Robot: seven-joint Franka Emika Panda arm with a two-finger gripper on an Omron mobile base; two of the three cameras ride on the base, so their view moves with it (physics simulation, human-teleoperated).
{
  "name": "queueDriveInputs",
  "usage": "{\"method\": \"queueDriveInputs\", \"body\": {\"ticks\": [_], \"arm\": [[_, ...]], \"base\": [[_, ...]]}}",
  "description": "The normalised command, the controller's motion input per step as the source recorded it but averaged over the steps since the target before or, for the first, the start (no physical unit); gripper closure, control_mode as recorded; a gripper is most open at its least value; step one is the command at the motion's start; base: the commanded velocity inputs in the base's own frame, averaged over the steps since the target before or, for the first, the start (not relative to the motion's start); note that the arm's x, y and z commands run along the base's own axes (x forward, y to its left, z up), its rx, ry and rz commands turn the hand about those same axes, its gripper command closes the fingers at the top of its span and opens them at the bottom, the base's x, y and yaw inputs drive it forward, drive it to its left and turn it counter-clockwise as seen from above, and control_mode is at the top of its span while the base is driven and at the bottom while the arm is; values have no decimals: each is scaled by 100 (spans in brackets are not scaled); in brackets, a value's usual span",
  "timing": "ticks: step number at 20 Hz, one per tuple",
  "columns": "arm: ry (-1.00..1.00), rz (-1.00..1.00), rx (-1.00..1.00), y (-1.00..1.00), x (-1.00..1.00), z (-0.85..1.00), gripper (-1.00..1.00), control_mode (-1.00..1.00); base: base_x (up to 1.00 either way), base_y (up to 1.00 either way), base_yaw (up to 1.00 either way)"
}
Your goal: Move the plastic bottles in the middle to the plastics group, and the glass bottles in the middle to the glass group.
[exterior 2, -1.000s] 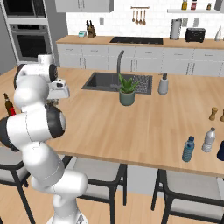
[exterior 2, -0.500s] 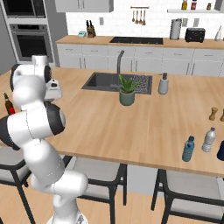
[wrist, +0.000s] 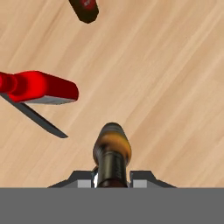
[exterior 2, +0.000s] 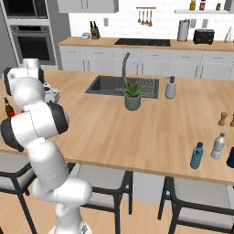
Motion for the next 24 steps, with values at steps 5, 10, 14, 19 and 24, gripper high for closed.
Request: {"method": "queueDriveInputs", "body": {"ticks": [5,10,14,19,24], "arm": [[0,4,-1,5,0,-17,100,-100],[0,4,-3,23,0,-20,100,-100],[-3,2,-2,24,-4,-5,100,-100],[-8,0,-4,0,0,-1,100,-100],[-1,0,-1,5,0,-4,100,-100]], "base": [[0,0,0],[0,0,0],[0,0,0],[0,0,0],[0,0,0]]}}
